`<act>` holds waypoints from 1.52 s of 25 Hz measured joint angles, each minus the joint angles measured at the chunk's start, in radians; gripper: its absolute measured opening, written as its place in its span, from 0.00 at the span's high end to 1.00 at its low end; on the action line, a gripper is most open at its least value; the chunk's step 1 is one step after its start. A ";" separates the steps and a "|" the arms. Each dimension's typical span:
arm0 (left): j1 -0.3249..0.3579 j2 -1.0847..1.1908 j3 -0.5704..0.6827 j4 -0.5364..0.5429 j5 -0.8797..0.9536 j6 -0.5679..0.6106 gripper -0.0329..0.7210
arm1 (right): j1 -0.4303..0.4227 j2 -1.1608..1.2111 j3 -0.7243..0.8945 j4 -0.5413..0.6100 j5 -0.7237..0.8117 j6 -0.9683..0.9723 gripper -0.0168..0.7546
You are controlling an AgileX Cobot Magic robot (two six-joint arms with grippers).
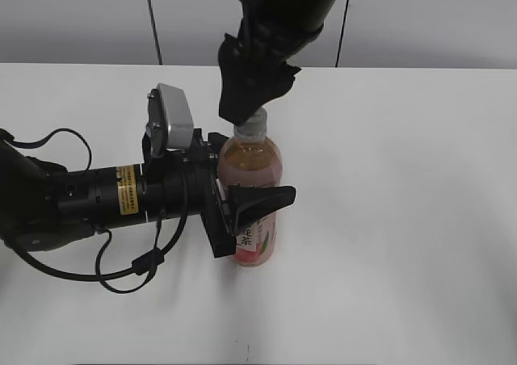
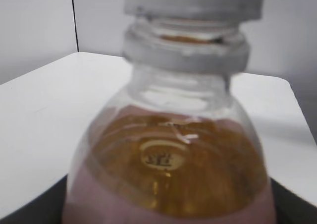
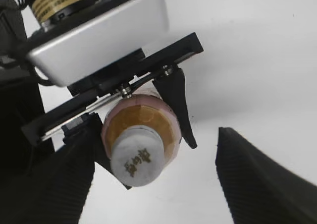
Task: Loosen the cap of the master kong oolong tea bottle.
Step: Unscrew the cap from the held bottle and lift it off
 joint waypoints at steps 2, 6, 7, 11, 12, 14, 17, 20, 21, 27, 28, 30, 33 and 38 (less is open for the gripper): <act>0.000 0.000 0.000 0.000 0.000 0.000 0.36 | 0.000 0.000 0.000 0.001 0.000 0.093 0.23; 0.000 0.000 0.000 0.000 0.000 0.000 0.36 | 0.000 0.000 0.000 -0.005 0.000 0.275 0.23; 0.000 0.000 0.000 0.000 0.000 0.000 0.36 | 0.000 0.000 0.000 -0.010 0.000 0.317 0.23; 0.000 0.000 0.000 0.000 0.000 0.000 0.36 | 0.000 0.000 0.000 -0.016 0.001 0.434 0.23; 0.000 0.000 0.000 0.000 0.000 0.000 0.36 | 0.000 0.000 0.000 -0.016 0.001 0.456 0.23; 0.000 0.000 0.000 0.000 0.000 0.000 0.36 | 0.000 0.000 0.000 -0.016 0.001 0.502 0.23; 0.000 0.000 0.000 0.000 0.000 0.000 0.36 | 0.000 0.000 0.005 -0.016 0.001 0.552 0.23; 0.000 0.000 0.000 0.000 0.000 0.000 0.36 | 0.000 -0.001 0.022 -0.016 0.001 0.580 0.24; 0.000 0.000 0.000 0.000 0.000 0.000 0.36 | 0.000 -0.001 0.031 -0.016 0.001 0.587 0.25; 0.000 0.000 0.000 0.000 0.000 0.000 0.36 | 0.000 -0.001 0.061 -0.016 0.002 0.603 0.30; 0.000 0.000 0.000 0.000 0.000 0.000 0.36 | 0.000 -0.001 0.061 -0.016 0.002 0.604 0.31; 0.000 0.000 0.000 0.000 0.000 0.000 0.36 | 0.000 -0.001 0.061 -0.016 0.002 0.604 0.34; 0.000 0.000 0.000 0.000 0.000 0.000 0.36 | 0.000 -0.001 0.061 -0.013 0.002 0.604 0.41; 0.000 0.000 0.000 0.000 0.000 0.000 0.36 | 0.000 -0.001 0.062 0.007 0.003 0.583 0.59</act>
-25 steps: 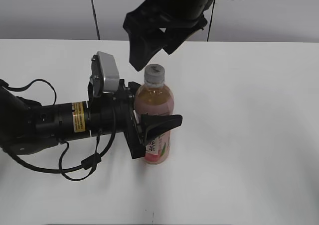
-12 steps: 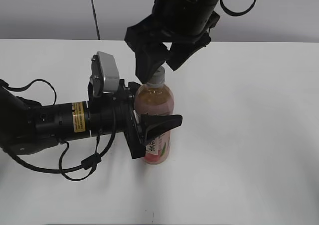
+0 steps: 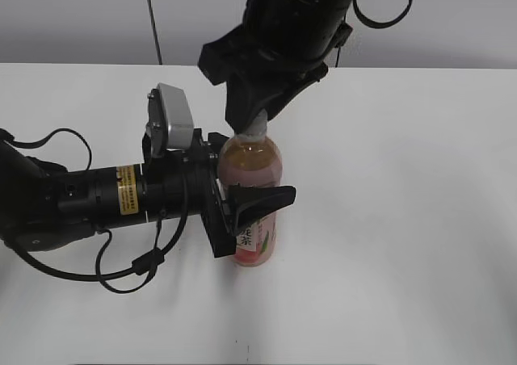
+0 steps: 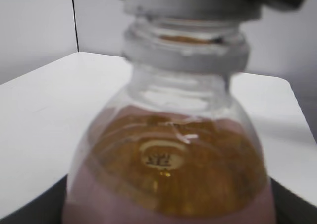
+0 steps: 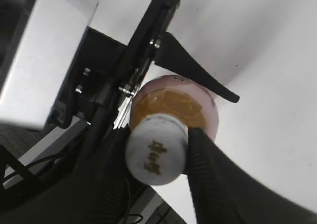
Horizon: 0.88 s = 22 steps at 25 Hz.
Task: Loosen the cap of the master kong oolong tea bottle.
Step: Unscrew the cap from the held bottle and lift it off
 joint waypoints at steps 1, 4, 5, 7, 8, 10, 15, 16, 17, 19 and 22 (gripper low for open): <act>0.000 0.000 0.000 0.000 0.000 0.000 0.36 | 0.000 0.000 0.000 0.000 0.000 -0.010 0.62; 0.000 0.000 0.000 0.000 0.000 0.000 0.36 | 0.000 0.000 0.000 0.002 0.000 -0.043 0.62; 0.000 0.000 0.000 0.000 0.000 0.000 0.36 | 0.000 0.000 0.000 0.002 0.000 -0.056 0.62; 0.000 0.000 0.000 0.000 0.000 0.000 0.36 | 0.000 0.000 0.000 0.002 -0.001 -0.094 0.62; 0.000 0.000 0.000 0.000 0.000 0.000 0.36 | 0.000 0.000 0.000 0.002 -0.001 -0.114 0.62; 0.000 0.000 0.000 0.000 0.000 0.000 0.36 | 0.000 0.000 0.000 0.003 -0.001 -0.158 0.62; 0.000 0.000 0.000 0.001 0.000 0.000 0.36 | 0.000 0.000 0.000 0.004 -0.001 -0.307 0.62; 0.000 0.000 0.000 0.002 0.000 0.000 0.36 | 0.000 0.000 0.000 0.004 -0.001 -0.338 0.62; 0.000 0.000 0.000 0.002 0.000 0.000 0.36 | 0.000 0.000 0.000 0.004 -0.001 -0.378 0.62; 0.000 0.000 0.000 0.002 0.000 0.001 0.36 | 0.000 0.000 0.000 0.004 -0.001 -0.457 0.62; 0.000 0.000 0.000 0.003 0.000 0.001 0.36 | 0.000 0.000 0.000 0.005 -0.001 -0.596 0.62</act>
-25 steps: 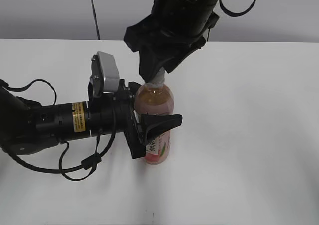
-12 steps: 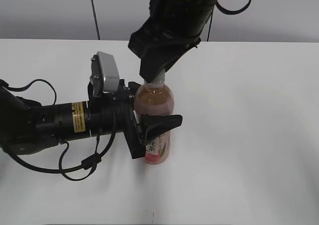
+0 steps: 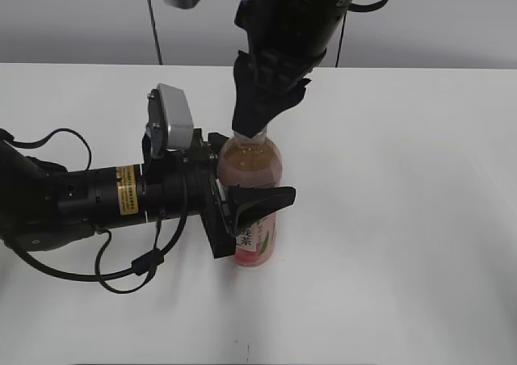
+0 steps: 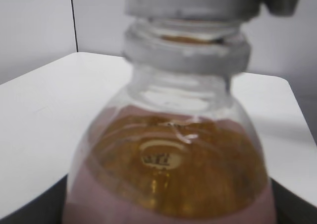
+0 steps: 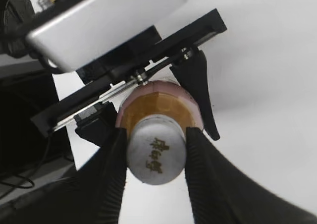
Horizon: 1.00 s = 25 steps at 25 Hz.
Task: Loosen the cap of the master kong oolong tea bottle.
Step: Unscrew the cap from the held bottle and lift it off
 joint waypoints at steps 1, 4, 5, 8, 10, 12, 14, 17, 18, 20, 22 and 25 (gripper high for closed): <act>0.000 0.000 0.000 0.000 0.000 0.000 0.36 | 0.000 0.000 0.000 0.000 0.000 -0.043 0.62; 0.000 0.000 0.000 0.001 0.000 0.001 0.36 | 0.000 0.000 0.000 0.000 0.000 -0.197 0.62; 0.000 0.000 0.000 0.001 0.000 0.001 0.36 | 0.000 0.000 0.000 0.000 0.000 -0.256 0.62; 0.000 0.000 0.000 0.002 0.000 0.002 0.36 | 0.000 0.000 0.000 0.001 0.002 -0.424 0.62; 0.000 0.000 0.000 0.002 0.000 0.003 0.36 | 0.000 0.000 0.000 0.002 0.002 -0.543 0.62; 0.000 0.000 0.000 0.003 0.000 0.003 0.36 | 0.000 0.000 0.000 0.007 0.003 -0.651 0.62; 0.000 0.000 0.000 0.004 0.000 0.004 0.36 | 0.000 -0.001 0.000 0.010 0.003 -0.757 0.62; 0.000 0.000 0.000 0.004 -0.001 0.004 0.36 | 0.000 -0.002 0.000 0.014 0.004 -0.915 0.62; 0.000 0.000 0.000 0.004 -0.001 0.004 0.36 | 0.000 -0.002 0.000 0.014 0.004 -0.965 0.62; 0.000 0.000 0.000 0.005 -0.001 0.004 0.36 | 0.000 -0.003 0.000 0.014 0.004 -1.074 0.62; 0.000 0.000 0.000 0.002 -0.001 0.002 0.36 | 0.000 -0.005 -0.001 0.016 0.002 -1.162 0.62; 0.000 0.000 0.000 0.001 0.000 0.000 0.36 | 0.000 -0.005 -0.001 0.016 0.001 -1.275 0.62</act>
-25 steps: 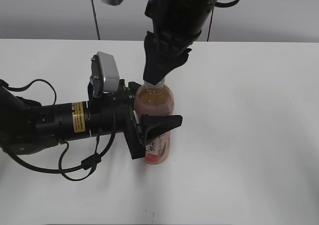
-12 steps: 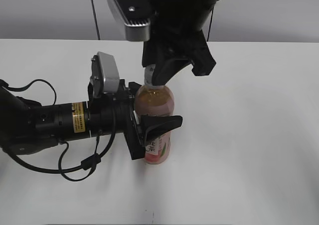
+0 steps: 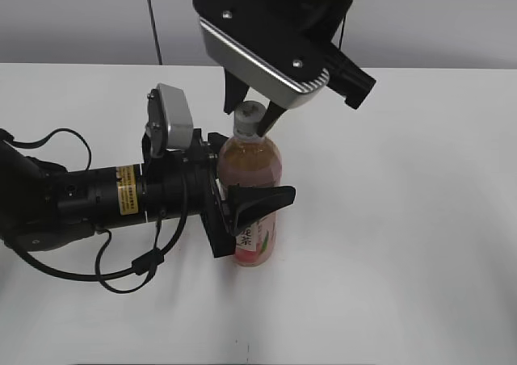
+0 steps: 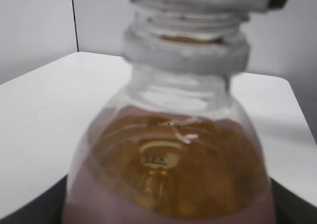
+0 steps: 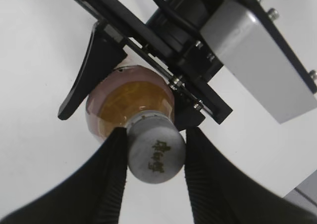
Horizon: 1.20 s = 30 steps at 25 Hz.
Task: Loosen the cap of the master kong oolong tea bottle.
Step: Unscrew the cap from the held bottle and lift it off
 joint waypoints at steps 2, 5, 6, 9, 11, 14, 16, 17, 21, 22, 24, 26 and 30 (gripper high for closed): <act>0.000 0.000 0.000 -0.001 0.000 0.000 0.36 | 0.000 0.000 0.000 0.002 0.000 -0.065 0.62; 0.000 0.000 0.000 -0.002 0.000 0.000 0.36 | 0.000 0.000 0.000 0.002 0.000 -0.143 0.63; 0.000 0.000 0.000 -0.002 0.000 0.000 0.36 | 0.000 0.000 0.000 0.002 0.000 -0.160 0.63; 0.000 0.000 0.000 -0.003 0.000 0.000 0.36 | 0.000 0.000 0.000 0.003 0.000 -0.181 0.63; 0.000 0.000 0.000 -0.003 0.000 0.000 0.36 | 0.000 0.000 0.000 0.003 0.000 -0.185 0.63; 0.000 0.000 0.000 -0.003 0.000 -0.001 0.36 | 0.000 -0.003 0.000 0.003 0.000 -0.186 0.63; 0.000 0.000 0.000 -0.002 0.000 -0.001 0.36 | 0.000 -0.008 0.001 0.003 0.000 -0.187 0.63; 0.000 0.000 0.000 -0.002 0.000 -0.001 0.36 | 0.000 -0.012 0.001 0.006 0.000 -0.187 0.63; 0.000 0.000 0.000 -0.002 0.000 -0.001 0.36 | 0.000 -0.031 0.001 0.013 0.000 -0.188 0.63; 0.000 0.000 0.000 -0.002 0.000 -0.001 0.36 | 0.000 -0.035 0.001 0.014 0.000 -0.188 0.63; 0.000 0.000 0.000 -0.002 0.000 -0.001 0.36 | 0.000 -0.043 0.001 0.014 0.000 -0.176 0.63; 0.000 0.000 0.000 -0.002 0.000 -0.001 0.36 | 0.000 -0.049 0.001 0.014 0.000 -0.122 0.63; 0.000 0.000 0.000 -0.002 0.000 -0.001 0.36 | 0.000 -0.073 0.001 0.000 0.000 0.104 0.63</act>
